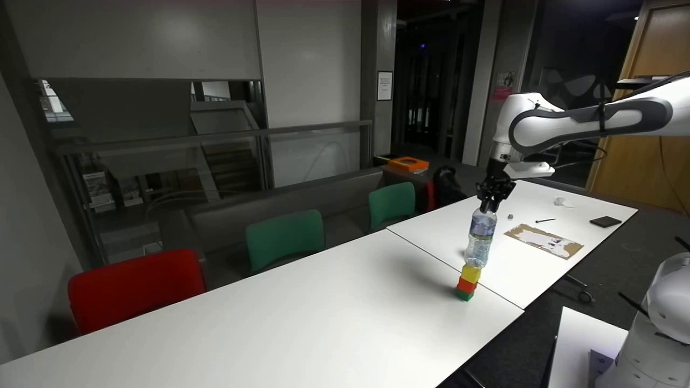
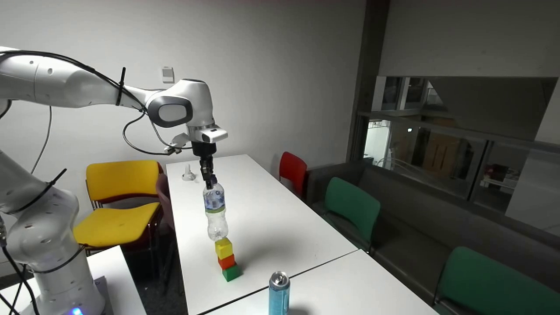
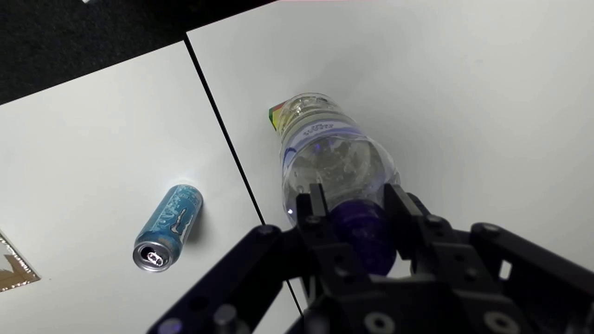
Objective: Put the bottle on the built tower
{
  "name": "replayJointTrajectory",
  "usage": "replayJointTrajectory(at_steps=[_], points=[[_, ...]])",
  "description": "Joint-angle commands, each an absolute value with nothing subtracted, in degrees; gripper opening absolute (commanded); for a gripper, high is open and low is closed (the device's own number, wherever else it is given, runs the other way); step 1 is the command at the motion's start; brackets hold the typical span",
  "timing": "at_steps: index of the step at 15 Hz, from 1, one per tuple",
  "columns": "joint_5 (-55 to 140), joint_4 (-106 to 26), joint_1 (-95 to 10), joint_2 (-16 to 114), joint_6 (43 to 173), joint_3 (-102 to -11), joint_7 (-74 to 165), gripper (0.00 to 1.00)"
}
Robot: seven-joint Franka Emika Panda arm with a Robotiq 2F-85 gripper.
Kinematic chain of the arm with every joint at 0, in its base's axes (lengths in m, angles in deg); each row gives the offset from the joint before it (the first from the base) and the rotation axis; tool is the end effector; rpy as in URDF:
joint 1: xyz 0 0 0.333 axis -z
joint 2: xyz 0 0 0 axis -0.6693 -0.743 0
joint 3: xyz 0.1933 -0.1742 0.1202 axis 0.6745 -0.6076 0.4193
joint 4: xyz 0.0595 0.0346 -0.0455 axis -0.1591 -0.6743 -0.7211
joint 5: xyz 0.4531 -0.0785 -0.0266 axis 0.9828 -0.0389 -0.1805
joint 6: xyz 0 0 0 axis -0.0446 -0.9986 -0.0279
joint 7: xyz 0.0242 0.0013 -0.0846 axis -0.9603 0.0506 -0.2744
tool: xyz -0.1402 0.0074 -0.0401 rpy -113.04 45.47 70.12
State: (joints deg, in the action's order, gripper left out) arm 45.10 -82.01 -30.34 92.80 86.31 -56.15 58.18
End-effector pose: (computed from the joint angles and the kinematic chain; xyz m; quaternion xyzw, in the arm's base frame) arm 0.4830 -0.1318 0.4368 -0.9589 0.2791 -0.0506 0.0121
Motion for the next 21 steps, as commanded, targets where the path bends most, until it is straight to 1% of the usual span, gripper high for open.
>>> replayJointTrajectory(at_steps=[1,21], points=[[45.03,-80.66,-30.87,91.05,86.36,-56.25,57.87,0.12],[45.21,-78.84,-30.58,89.43,86.83,-58.07,57.00,0.12]])
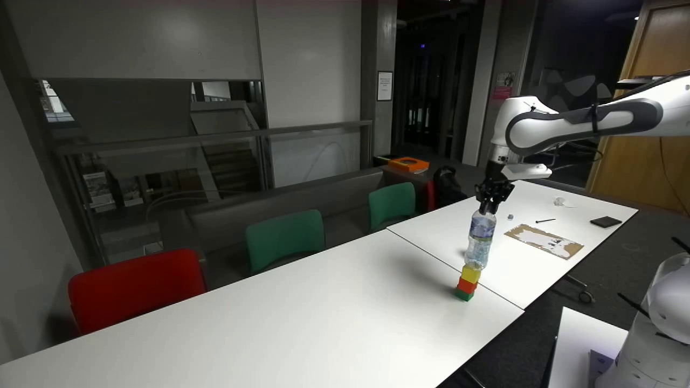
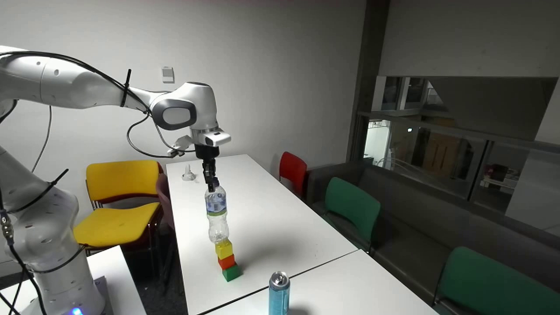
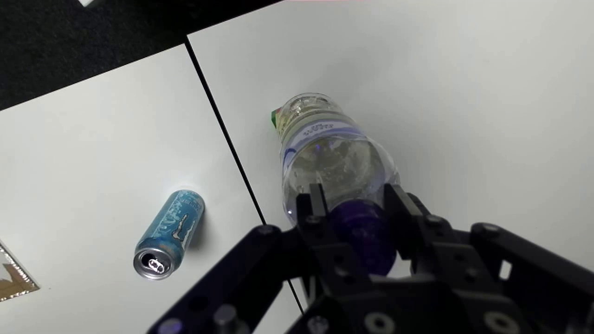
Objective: Put the bottle on the built tower
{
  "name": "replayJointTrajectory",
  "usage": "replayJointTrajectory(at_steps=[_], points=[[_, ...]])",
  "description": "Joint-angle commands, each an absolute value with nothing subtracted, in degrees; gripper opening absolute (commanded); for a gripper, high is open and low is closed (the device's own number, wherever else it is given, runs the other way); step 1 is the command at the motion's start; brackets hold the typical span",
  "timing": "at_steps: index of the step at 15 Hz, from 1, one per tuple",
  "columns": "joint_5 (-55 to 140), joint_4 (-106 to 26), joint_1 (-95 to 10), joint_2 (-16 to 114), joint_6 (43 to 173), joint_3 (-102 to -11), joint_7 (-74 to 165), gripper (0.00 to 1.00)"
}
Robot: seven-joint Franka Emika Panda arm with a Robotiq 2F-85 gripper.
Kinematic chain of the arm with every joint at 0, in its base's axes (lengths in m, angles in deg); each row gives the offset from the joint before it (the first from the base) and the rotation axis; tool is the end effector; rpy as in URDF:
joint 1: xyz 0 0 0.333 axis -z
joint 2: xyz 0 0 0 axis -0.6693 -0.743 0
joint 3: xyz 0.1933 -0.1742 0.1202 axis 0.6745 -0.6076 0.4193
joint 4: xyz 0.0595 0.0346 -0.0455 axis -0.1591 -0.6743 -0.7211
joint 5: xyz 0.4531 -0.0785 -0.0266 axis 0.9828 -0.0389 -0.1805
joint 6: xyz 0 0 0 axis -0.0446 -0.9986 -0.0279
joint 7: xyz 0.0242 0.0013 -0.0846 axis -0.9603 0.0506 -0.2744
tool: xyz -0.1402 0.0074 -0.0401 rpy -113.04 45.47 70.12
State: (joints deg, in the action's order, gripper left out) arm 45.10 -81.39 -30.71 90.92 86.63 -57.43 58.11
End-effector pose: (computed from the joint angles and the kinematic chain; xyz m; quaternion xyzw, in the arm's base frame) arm 0.4869 -0.1410 0.4266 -0.9573 0.2856 -0.0421 0.0155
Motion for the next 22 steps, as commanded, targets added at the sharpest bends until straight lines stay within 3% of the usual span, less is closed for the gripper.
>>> replayJointTrajectory(at_steps=[1,22], points=[[45.22,-78.42,-30.59,89.25,86.76,-58.14,56.97,0.12],[47.34,-75.48,-31.05,83.56,86.58,-59.93,55.51,0.12]])
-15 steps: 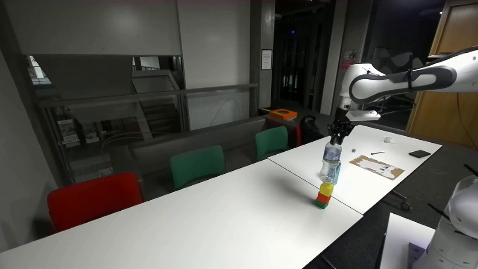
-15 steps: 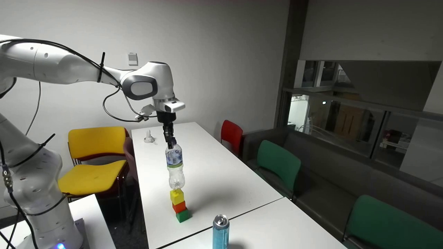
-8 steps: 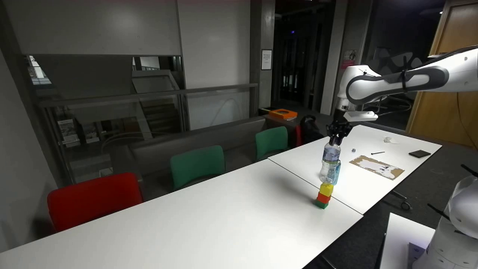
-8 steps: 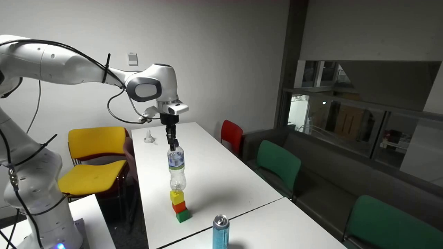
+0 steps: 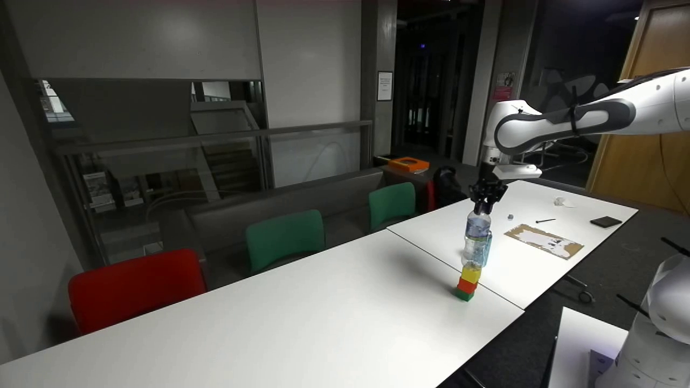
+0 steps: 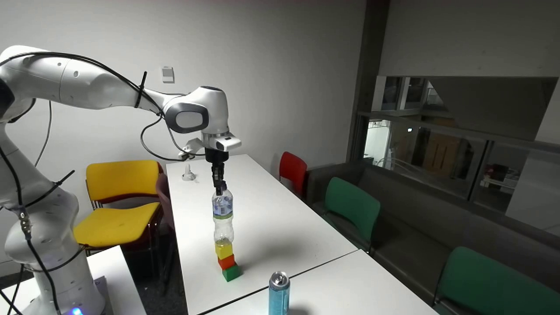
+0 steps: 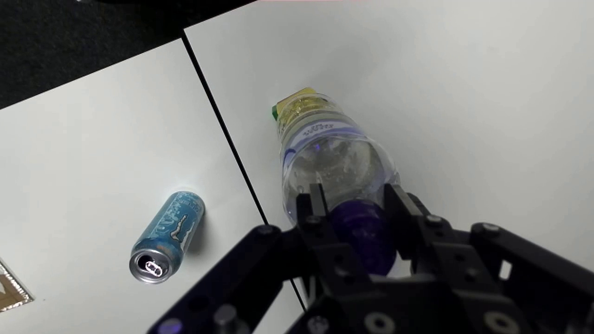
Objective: Put the bottle on the built tower
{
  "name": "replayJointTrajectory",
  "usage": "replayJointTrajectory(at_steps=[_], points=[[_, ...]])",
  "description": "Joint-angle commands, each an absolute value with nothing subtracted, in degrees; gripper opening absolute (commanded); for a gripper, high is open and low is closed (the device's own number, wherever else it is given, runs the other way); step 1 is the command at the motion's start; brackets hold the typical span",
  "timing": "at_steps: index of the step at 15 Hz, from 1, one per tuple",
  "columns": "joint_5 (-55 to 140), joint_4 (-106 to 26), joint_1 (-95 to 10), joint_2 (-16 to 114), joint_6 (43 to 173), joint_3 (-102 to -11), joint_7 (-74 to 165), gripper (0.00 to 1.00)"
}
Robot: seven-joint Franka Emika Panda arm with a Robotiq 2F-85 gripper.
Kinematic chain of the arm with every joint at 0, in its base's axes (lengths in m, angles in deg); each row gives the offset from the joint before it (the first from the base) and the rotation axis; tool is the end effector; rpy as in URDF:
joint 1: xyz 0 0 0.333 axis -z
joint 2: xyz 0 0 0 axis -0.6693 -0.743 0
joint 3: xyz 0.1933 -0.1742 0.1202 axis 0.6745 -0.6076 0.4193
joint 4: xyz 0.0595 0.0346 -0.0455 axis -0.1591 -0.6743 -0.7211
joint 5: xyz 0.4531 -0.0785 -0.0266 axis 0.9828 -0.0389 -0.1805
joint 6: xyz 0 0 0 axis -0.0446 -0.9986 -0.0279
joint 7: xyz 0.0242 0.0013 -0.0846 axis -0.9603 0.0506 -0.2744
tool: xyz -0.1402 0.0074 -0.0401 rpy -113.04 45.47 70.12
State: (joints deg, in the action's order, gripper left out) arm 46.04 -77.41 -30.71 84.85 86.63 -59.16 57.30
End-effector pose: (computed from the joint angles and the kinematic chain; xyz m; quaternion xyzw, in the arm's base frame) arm 0.5054 -0.1615 0.4097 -0.9544 0.2967 -0.0239 0.0232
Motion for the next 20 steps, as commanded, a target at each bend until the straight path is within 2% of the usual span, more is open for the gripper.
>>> replayJointTrajectory(at_steps=[1,18,20], points=[[47.39,-75.42,-31.05,83.49,86.57,-59.93,55.50,0.12],[47.12,-75.23,-30.94,82.89,86.26,-59.96,55.61,0.12],[47.05,-75.26,-30.90,82.95,86.24,-59.94,55.72,0.63]])
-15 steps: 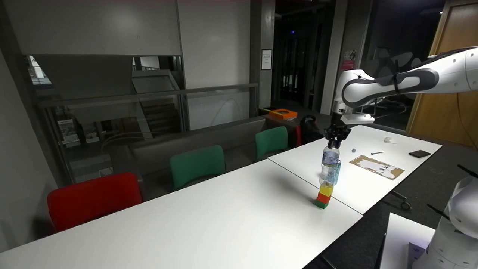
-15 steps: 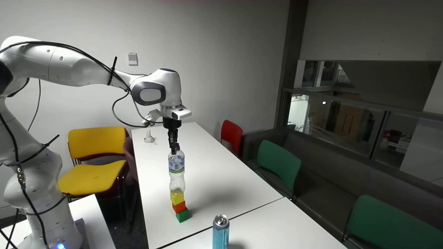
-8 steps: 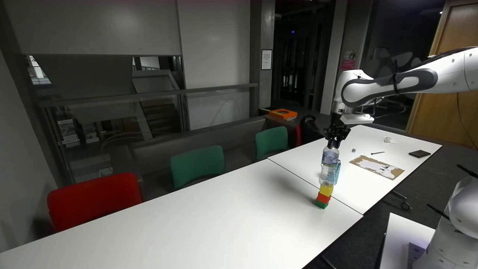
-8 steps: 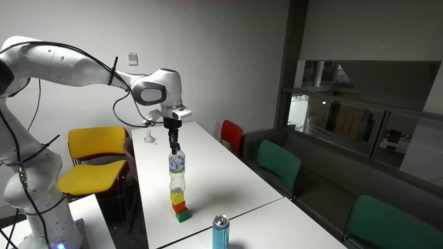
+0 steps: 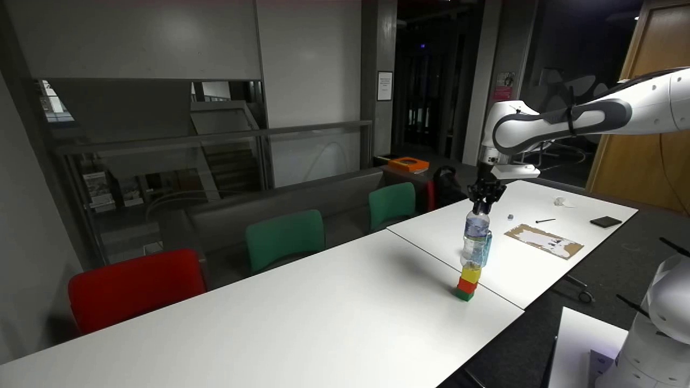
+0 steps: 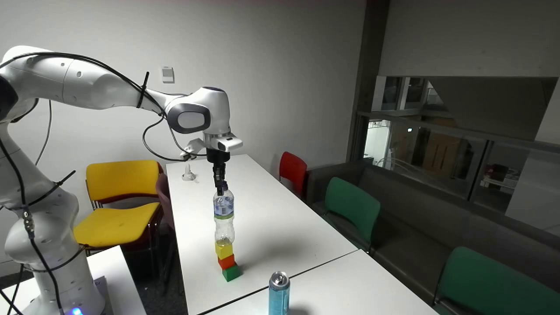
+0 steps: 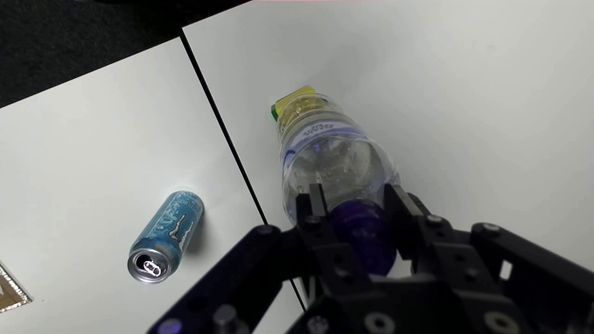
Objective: Put the bottle on the built tower
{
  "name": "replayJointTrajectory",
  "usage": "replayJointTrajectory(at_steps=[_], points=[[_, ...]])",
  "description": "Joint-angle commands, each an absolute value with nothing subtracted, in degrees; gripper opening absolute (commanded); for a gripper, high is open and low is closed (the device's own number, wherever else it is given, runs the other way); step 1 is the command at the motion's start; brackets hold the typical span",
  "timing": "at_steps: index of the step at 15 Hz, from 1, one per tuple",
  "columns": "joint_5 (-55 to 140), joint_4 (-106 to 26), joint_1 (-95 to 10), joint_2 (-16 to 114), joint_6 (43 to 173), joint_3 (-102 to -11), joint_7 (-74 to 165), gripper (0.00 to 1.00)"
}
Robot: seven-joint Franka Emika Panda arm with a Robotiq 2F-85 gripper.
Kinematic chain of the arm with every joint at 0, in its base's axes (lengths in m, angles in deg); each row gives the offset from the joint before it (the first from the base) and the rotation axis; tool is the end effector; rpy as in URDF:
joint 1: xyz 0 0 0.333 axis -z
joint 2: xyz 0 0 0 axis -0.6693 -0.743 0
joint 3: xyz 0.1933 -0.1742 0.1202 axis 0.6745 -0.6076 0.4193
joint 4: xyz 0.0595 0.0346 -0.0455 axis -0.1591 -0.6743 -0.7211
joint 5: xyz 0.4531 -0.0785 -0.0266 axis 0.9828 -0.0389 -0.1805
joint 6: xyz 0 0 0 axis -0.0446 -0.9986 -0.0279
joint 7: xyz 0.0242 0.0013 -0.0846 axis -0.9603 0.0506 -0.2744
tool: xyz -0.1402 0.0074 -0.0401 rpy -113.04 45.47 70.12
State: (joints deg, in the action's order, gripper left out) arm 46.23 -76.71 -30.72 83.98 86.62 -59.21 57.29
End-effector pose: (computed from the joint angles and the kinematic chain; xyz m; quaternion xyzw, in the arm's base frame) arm 0.5090 -0.1629 0.4084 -0.9541 0.2978 -0.0224 0.0241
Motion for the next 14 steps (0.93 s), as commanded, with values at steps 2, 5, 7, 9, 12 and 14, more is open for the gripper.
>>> replayJointTrajectory(at_steps=[2,5,7,9,12,14], points=[[46.97,-75.23,-30.89,82.93,86.23,-59.89,55.83,0.68],[46.97,-75.18,-30.90,82.81,86.21,-59.86,55.92,0.91],[46.96,-75.18,-30.89,82.77,86.23,-59.86,55.98,1.00],[46.98,-75.18,-30.87,82.78,86.21,-59.88,55.99,1.00],[46.93,-75.21,-30.86,82.70,86.19,-59.88,55.99,1.00],[46.92,-75.24,-30.84,82.72,86.21,-59.89,56.01,1.00]])
